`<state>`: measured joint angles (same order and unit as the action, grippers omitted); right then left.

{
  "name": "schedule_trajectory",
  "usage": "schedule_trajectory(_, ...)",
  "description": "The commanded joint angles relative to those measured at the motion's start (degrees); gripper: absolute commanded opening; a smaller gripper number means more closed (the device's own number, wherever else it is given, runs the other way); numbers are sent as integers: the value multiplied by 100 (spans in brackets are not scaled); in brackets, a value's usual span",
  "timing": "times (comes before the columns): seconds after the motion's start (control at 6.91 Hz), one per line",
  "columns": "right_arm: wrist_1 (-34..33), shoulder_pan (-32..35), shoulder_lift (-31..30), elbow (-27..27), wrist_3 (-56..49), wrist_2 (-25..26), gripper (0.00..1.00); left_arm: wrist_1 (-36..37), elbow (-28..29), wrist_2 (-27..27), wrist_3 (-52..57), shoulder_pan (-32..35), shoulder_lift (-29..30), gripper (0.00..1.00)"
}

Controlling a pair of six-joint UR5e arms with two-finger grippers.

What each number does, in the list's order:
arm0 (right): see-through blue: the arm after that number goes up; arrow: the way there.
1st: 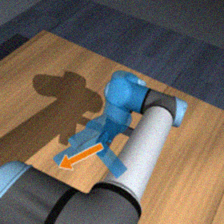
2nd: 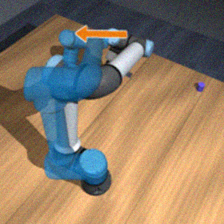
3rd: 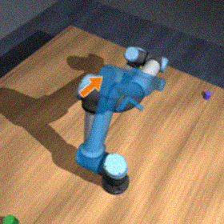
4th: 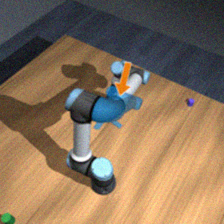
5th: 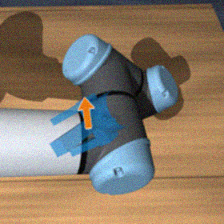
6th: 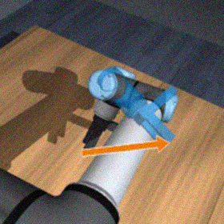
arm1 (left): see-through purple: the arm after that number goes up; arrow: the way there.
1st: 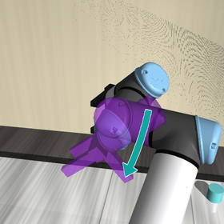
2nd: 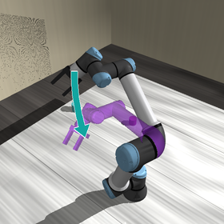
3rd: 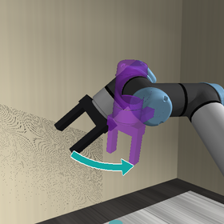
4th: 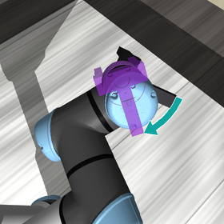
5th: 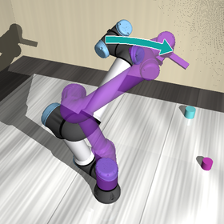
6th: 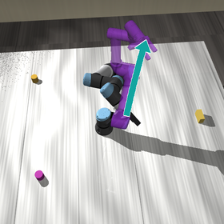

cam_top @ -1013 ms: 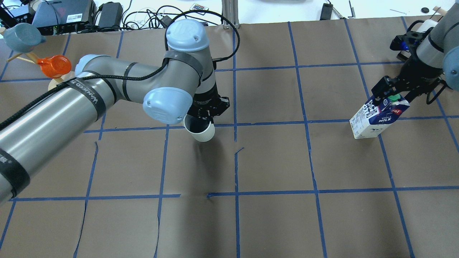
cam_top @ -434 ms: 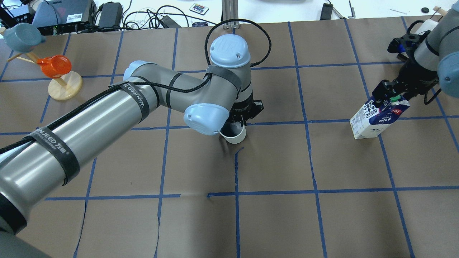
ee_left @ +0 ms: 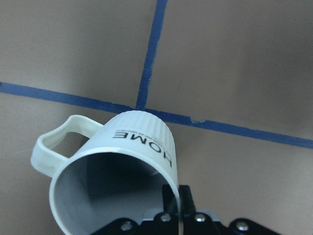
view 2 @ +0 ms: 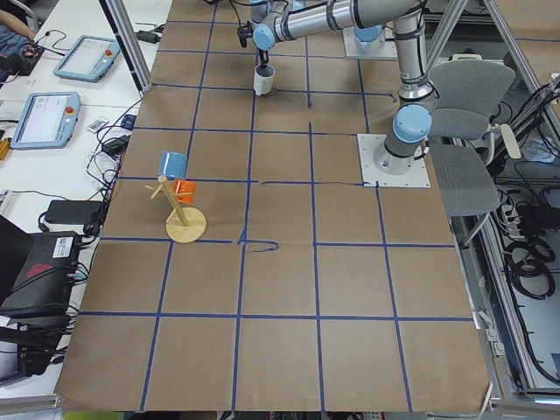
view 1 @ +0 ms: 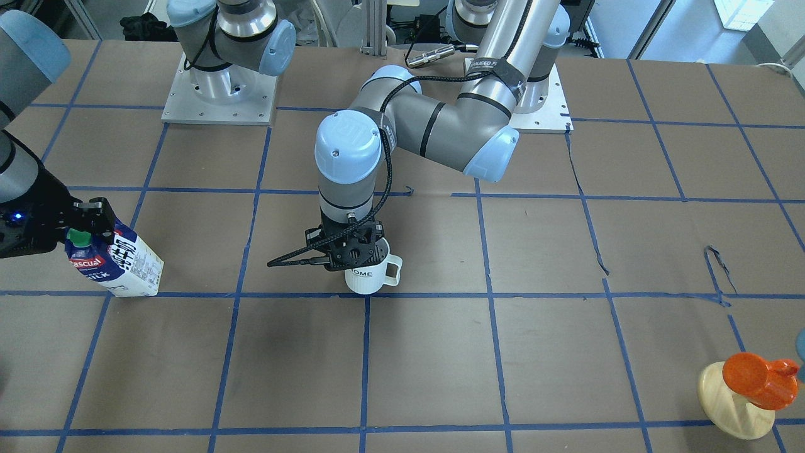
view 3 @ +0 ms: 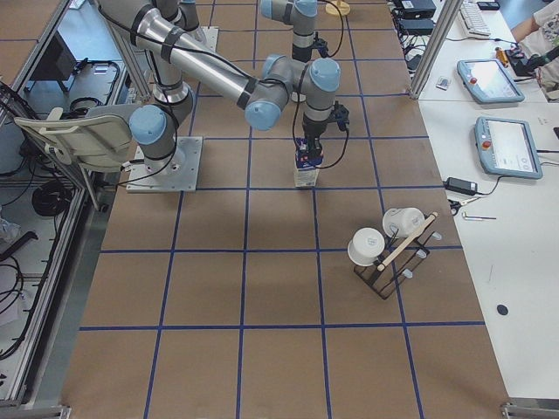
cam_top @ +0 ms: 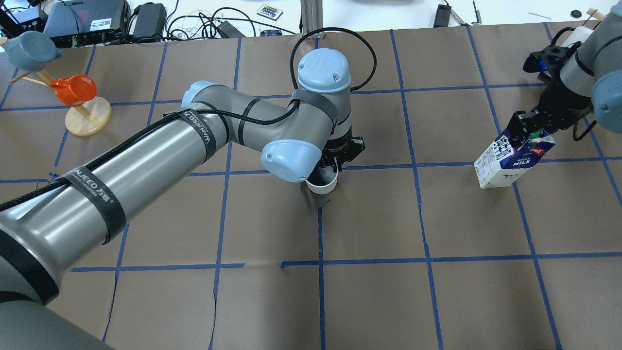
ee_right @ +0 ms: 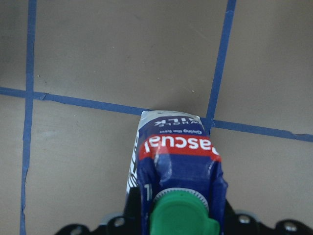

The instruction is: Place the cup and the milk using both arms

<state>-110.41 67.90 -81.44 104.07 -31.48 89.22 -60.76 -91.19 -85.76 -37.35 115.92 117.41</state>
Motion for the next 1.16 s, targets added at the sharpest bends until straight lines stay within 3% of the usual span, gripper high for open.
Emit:
schedule_trajectory(0.0,11,4,-12,-10,-34,17,30,-6,127,-10,322,-69,-208,100)
schedule_trajectory(0.14,63,39,-91,-80,-25,-53,29,-15,249,-124,716,-235,-323,100)
schedule_trajectory(0.29,98,214,-161,-176,19,-71,29,-511,460,-125,1329,-506,-576,100)
schedule_trajectory(0.58,877,923,-223,-710,464,-455,28,-1890,838,-90,2152,-912,-1174,100)
schedule_trajectory(0.87,838,2082,-215,-801,1279,-475,28,-2927,848,-116,2485,-1315,-1859,100)
schedule_trajectory(1.01,419,2583,-154,-792,1972,-458,29,-3107,787,-125,2573,-1500,-2106,100)
